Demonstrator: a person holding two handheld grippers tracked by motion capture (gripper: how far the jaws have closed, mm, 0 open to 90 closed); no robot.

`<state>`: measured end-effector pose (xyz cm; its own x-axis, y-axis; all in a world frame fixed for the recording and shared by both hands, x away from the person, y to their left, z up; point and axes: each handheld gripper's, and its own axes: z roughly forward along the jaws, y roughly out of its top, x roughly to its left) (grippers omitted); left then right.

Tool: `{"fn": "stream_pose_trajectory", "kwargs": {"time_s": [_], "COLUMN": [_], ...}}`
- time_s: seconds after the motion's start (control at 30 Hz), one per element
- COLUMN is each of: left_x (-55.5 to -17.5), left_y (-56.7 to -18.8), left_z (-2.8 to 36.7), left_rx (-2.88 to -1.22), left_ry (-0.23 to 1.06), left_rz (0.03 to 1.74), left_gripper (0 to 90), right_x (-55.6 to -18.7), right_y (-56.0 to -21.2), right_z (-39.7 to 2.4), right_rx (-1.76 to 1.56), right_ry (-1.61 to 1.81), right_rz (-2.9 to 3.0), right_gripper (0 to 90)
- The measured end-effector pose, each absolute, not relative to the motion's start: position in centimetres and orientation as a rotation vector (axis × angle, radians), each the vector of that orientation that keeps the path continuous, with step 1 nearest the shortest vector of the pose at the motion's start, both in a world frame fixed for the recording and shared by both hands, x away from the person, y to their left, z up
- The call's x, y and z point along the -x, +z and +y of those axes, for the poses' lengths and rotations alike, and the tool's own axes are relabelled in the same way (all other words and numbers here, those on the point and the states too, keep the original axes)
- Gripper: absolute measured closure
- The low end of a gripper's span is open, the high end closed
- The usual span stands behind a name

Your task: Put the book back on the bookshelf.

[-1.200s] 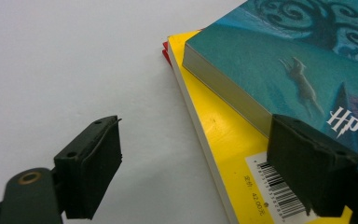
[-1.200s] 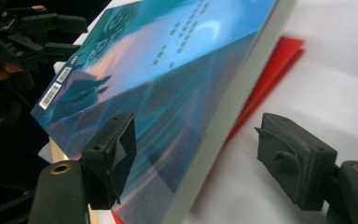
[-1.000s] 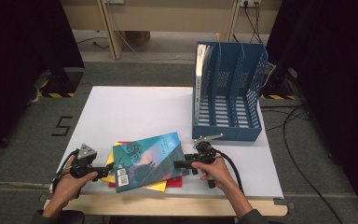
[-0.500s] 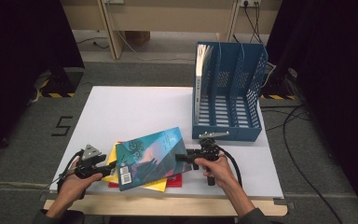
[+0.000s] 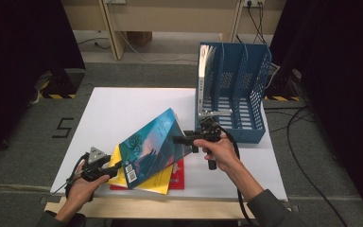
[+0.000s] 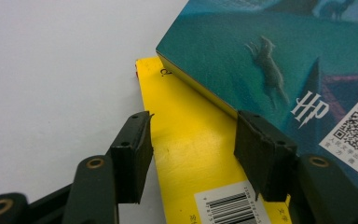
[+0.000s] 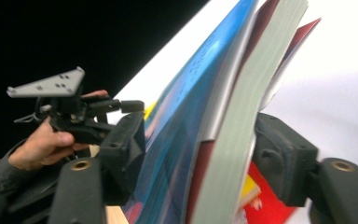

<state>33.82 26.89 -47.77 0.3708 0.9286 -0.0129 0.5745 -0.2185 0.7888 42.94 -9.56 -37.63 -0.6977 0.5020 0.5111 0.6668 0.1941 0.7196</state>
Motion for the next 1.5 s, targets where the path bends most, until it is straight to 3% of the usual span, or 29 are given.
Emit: {"fn": "stream_pose_trajectory", "kwargs": {"time_s": [0.13,0.3,0.43,0.53,0.6,0.87,1.17,1.33,1.5], "left_x": [-33.9,-33.9,-34.2,-34.8,-34.8,-35.0,-35.1,-35.1,-35.2], "left_y": [-47.9,-48.0,-48.0,-48.1,-48.0,-48.2,-48.3,-48.2,-47.6], "left_z": [26.6,26.2,25.1,24.7,24.4,24.6,24.8,24.7,26.1], "left_rx": [-1.896,-1.891,-1.91,-1.898,-1.903,-1.893,-1.883,-1.85,-1.728], "left_ry": [0.629,0.643,0.643,0.629,0.642,0.635,0.615,0.604,0.662], "left_rz": [1.307,1.295,1.248,1.255,1.246,1.253,1.244,1.237,1.291], "left_gripper": [42.8,38.6,48.0,38.8,38.9,29.9,24.4,18.4,18.5], "right_x": [-42.8,-42.8,-42.9,-42.9,-42.8,-42.4,-42.7,-43.2,-44.2], "right_y": [-35.1,-32.7,-31.1,-30.0,-29.6,-29.5,-29.2,-28.8,-28.4], "right_z": [-8.4,-6.8,-5.7,-5.1,-4.6,-3.3,-1.5,-1.3,-1.0], "right_rx": [1.091,1.047,1.04,1.035,1.024,1.08,0.975,0.908,0.87], "right_ry": [-1.55,-1.525,-1.502,-1.504,-1.501,-1.401,-1.325,-1.368,-1.369], "right_rz": [-2.331,-2.419,-2.471,-2.474,-2.496,-2.489,-2.712,-2.723,-2.686], "right_gripper": [51.6,52.9,53.7,54.5,54.7,49.1,66.4,70.4,73.7]}}
